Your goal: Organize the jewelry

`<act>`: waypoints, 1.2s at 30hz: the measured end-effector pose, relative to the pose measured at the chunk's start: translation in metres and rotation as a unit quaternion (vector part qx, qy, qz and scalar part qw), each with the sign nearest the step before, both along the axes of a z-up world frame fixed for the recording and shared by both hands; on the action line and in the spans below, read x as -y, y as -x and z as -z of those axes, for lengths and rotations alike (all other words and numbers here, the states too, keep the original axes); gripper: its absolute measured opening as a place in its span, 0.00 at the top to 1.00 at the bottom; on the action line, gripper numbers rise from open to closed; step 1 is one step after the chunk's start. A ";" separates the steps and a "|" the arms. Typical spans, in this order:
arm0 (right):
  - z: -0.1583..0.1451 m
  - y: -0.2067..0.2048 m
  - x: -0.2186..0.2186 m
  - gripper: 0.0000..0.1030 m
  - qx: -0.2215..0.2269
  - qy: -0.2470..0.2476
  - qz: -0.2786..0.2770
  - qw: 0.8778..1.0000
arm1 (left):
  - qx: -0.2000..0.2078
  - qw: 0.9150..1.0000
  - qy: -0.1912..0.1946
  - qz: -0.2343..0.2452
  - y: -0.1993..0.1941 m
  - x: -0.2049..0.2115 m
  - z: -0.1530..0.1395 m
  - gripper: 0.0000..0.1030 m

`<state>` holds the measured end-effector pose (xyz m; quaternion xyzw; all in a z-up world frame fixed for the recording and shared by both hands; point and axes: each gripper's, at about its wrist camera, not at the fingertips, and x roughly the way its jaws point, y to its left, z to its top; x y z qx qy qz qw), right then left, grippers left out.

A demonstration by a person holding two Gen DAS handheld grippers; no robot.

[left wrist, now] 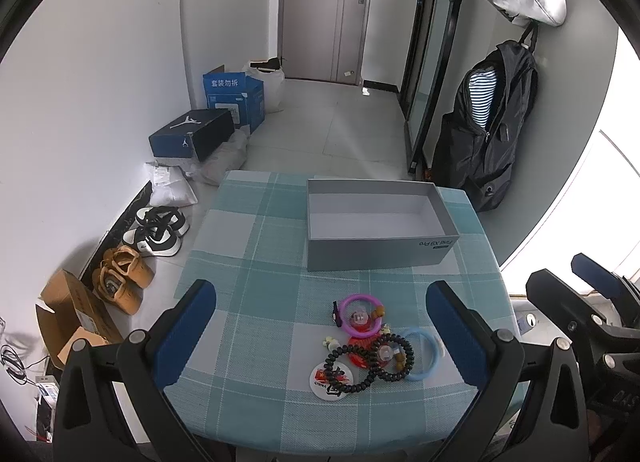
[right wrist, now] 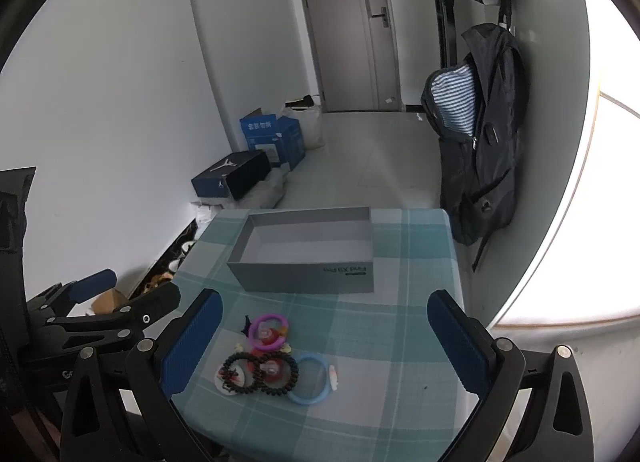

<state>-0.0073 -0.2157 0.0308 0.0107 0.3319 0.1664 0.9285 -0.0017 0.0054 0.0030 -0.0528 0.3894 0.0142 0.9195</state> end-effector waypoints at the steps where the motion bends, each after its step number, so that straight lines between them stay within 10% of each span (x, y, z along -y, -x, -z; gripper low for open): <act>1: 0.000 0.000 0.000 0.00 0.000 0.001 0.000 1.000 | -0.001 1.000 0.000 0.000 0.000 -0.001 0.000 0.01; 36: 0.002 0.000 -0.002 0.00 0.001 0.006 0.002 1.000 | -0.005 1.000 0.001 0.001 -0.002 0.001 0.001 0.01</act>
